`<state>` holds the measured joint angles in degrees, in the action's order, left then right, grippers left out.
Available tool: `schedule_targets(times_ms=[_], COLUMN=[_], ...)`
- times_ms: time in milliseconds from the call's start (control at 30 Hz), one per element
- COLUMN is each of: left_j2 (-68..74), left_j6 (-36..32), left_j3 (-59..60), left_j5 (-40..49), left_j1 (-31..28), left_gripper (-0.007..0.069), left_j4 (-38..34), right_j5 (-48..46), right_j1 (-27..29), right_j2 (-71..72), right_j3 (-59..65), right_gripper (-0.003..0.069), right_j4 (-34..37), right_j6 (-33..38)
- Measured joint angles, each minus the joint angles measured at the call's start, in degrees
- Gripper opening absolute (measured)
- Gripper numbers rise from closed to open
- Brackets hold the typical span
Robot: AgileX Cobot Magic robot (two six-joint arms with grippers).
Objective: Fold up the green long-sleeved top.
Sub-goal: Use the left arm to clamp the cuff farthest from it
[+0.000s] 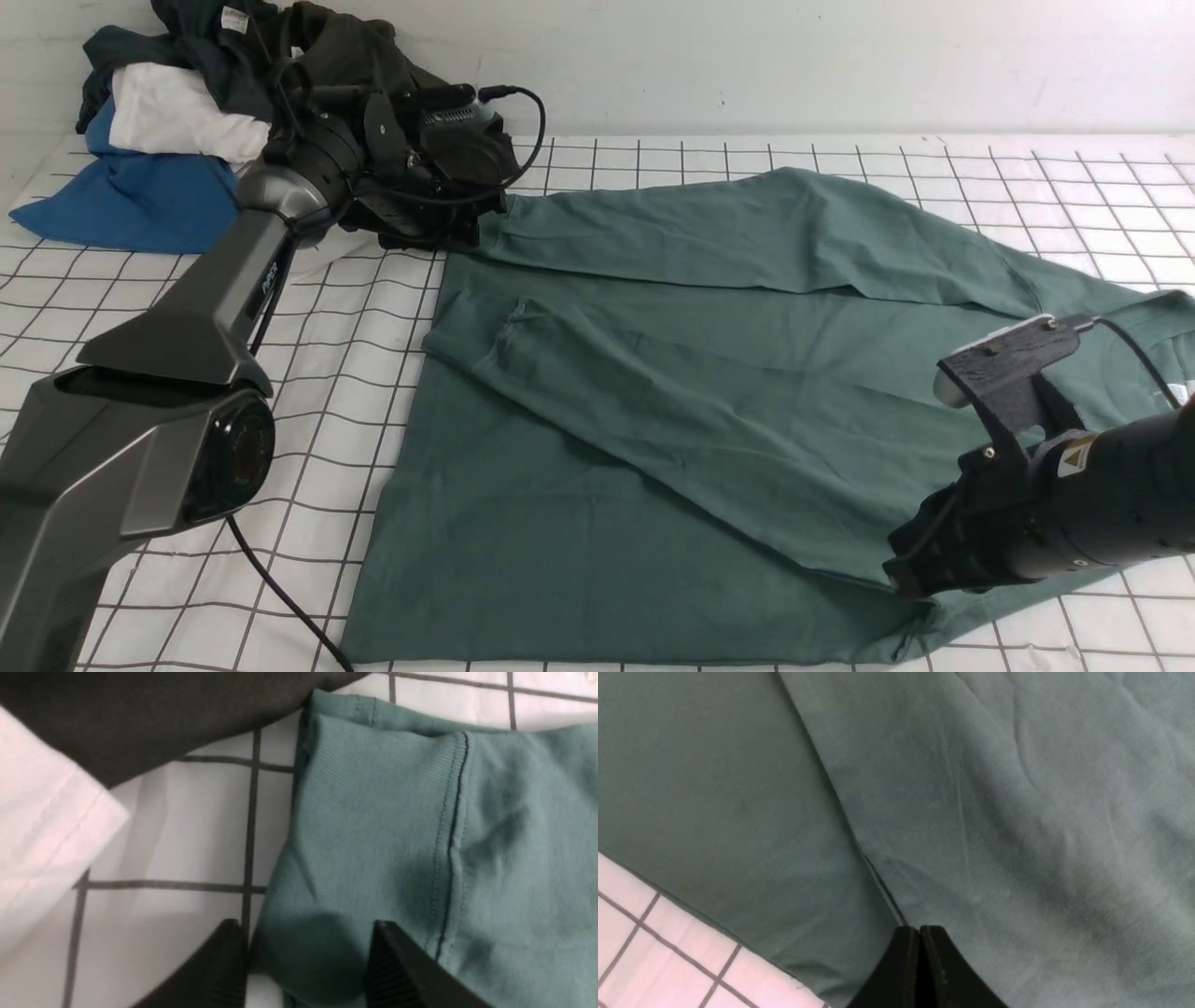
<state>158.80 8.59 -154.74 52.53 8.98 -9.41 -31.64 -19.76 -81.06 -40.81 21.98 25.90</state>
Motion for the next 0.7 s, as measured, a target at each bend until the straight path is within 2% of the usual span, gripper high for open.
schedule_targets(times_ms=[33, 67, 100, 167, 367, 533, 700], left_j2=[0.0, 0.1, 0.1, 0.0, -4.7, -10.4, -10.1], left_j6=[-0.1, -0.6, -1.5, -3.5, -8.0, -8.1, -7.5], left_j3=[0.0, 0.0, 0.0, 0.0, 0.0, -0.2, 0.4], left_j5=[-0.1, -0.6, -0.7, -0.7, 1.5, 6.1, 7.6], left_j1=[0.0, 0.1, 0.4, 0.9, 2.3, 3.8, 4.0], left_gripper=[0.028, 0.0175, 0.0113, 0.0042, 0.0033, 0.0033, 0.0033], left_j4=[0.0, 0.1, 0.0, 0.1, 2.0, 5.9, 8.6], right_j5=[0.0, 0.0, 0.0, 0.0, -0.2, -0.3, -0.4], right_j1=[0.0, 0.0, 0.0, 0.0, 0.0, 0.0, 0.0], right_j2=[0.0, 0.0, 0.0, 0.0, 0.0, 0.2, 0.7], right_j3=[0.0, 0.0, 0.0, 0.0, 0.0, 0.0, 0.0], right_gripper=[-0.0014, -0.0014, -0.0014, -0.0014, -0.0014, -0.0014, -0.0014], right_j4=[0.0, 0.0, 0.1, 0.1, 0.1, 0.1, 0.1], right_j6=[0.0, 0.0, 0.0, 0.0, 0.0, 0.0, 0.1])
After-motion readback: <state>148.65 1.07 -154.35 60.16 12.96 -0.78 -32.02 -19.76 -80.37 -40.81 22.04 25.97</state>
